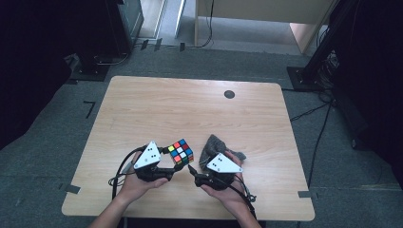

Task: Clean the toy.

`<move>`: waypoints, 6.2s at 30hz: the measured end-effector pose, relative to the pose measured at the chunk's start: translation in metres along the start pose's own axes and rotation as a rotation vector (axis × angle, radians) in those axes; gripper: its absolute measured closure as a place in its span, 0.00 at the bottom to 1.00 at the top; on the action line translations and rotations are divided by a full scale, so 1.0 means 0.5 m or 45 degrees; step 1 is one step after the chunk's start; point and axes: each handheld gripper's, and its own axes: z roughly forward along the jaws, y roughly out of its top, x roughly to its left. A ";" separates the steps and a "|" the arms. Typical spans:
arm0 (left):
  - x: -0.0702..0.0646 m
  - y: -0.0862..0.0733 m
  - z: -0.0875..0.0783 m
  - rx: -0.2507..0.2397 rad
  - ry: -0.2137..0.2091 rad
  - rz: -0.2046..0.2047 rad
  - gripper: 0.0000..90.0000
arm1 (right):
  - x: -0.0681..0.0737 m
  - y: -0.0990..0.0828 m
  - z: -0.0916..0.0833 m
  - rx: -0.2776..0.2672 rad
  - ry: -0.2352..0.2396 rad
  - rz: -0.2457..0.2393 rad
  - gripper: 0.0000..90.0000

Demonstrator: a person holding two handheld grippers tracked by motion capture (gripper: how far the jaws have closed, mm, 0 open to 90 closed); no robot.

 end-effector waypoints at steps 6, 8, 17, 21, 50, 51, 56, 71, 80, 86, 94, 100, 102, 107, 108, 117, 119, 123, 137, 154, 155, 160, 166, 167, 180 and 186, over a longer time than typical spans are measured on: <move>-0.002 0.002 0.002 -0.003 -0.002 -0.017 0.38 | 0.019 0.000 0.011 0.011 0.015 -0.003 0.21; -0.001 0.003 0.004 -0.008 -0.004 -0.031 0.38 | 0.024 -0.001 0.014 0.013 0.019 -0.018 0.21; -0.004 0.005 0.007 -0.020 -0.031 -0.060 0.38 | 0.038 -0.001 0.023 -0.005 0.023 -0.051 0.21; -0.007 0.005 0.014 -0.013 -0.042 -0.076 0.38 | 0.044 0.001 0.024 -0.025 0.026 -0.059 0.21; 0.019 0.000 0.026 0.021 -0.189 -0.283 0.37 | 0.062 0.001 0.014 -0.131 -0.074 -0.215 0.38; 0.019 0.000 0.026 0.021 -0.191 -0.282 0.37 | 0.062 0.002 0.013 -0.130 -0.077 -0.224 0.38; 0.020 0.001 0.024 0.019 -0.212 -0.296 0.37 | 0.068 0.002 0.011 -0.143 -0.097 -0.235 0.37; 0.004 0.001 0.033 0.006 -0.188 -0.272 0.37 | 0.059 0.002 0.017 -0.090 -0.054 -0.083 0.35; 0.007 0.001 0.030 -0.006 -0.189 -0.282 0.31 | 0.056 0.003 0.016 -0.068 -0.044 -0.107 0.37; 0.024 0.007 0.006 -0.084 -0.166 -0.302 0.24 | 0.049 0.000 0.017 -0.024 -0.021 -0.119 0.37; 0.036 0.003 -0.010 -0.097 -0.139 -0.239 0.17 | 0.027 0.003 0.014 0.027 -0.016 -0.114 0.37; 0.048 -0.006 -0.019 -0.108 -0.112 -0.174 0.16 | -0.004 0.007 0.004 0.068 -0.017 -0.081 0.37; 0.048 -0.012 -0.016 -0.075 -0.101 -0.136 0.16 | -0.014 0.013 -0.003 0.065 -0.004 -0.070 0.37; 0.038 -0.023 -0.001 -0.013 -0.065 -0.038 0.16 | -0.035 0.026 -0.015 0.080 0.046 -0.021 0.37; 0.034 -0.025 0.002 -0.005 -0.057 -0.011 0.16 | -0.037 0.028 -0.016 0.085 0.062 -0.006 0.37; 0.003 -0.042 0.031 0.102 0.044 0.218 0.17 | -0.035 0.039 -0.018 0.091 0.186 0.104 0.37; -0.003 -0.045 0.034 0.104 0.061 0.259 0.17 | -0.034 0.041 -0.017 0.107 0.223 0.133 0.37; -0.013 -0.047 0.035 0.086 0.082 0.325 0.18 | -0.028 0.045 -0.015 0.144 0.277 0.170 0.37; -0.052 -0.053 0.039 0.024 0.181 0.583 0.29 | -0.024 0.049 0.004 0.324 0.367 0.285 0.37; -0.047 -0.046 0.029 -0.022 0.125 0.499 0.37 | -0.037 0.051 -0.009 0.229 0.403 0.388 0.26; -0.048 -0.046 0.029 -0.023 0.124 0.499 0.37 | -0.038 0.051 -0.008 0.225 0.402 0.398 0.26; -0.051 -0.048 0.032 -0.018 0.132 0.508 0.37 | -0.043 0.049 -0.011 0.221 0.388 0.498 0.35; -0.055 -0.051 0.040 -0.005 0.159 0.497 0.36 | -0.044 0.051 -0.014 0.243 0.351 0.576 0.38; -0.056 -0.052 0.040 -0.006 0.163 0.501 0.36 | -0.044 0.050 -0.013 0.247 0.353 0.589 0.38; -0.061 -0.052 0.045 -0.006 0.135 0.498 0.31 | -0.057 0.046 -0.010 0.290 0.421 0.656 0.38; -0.063 -0.051 0.041 -0.025 0.089 0.507 0.36 | -0.062 0.044 -0.010 0.320 0.424 0.655 0.38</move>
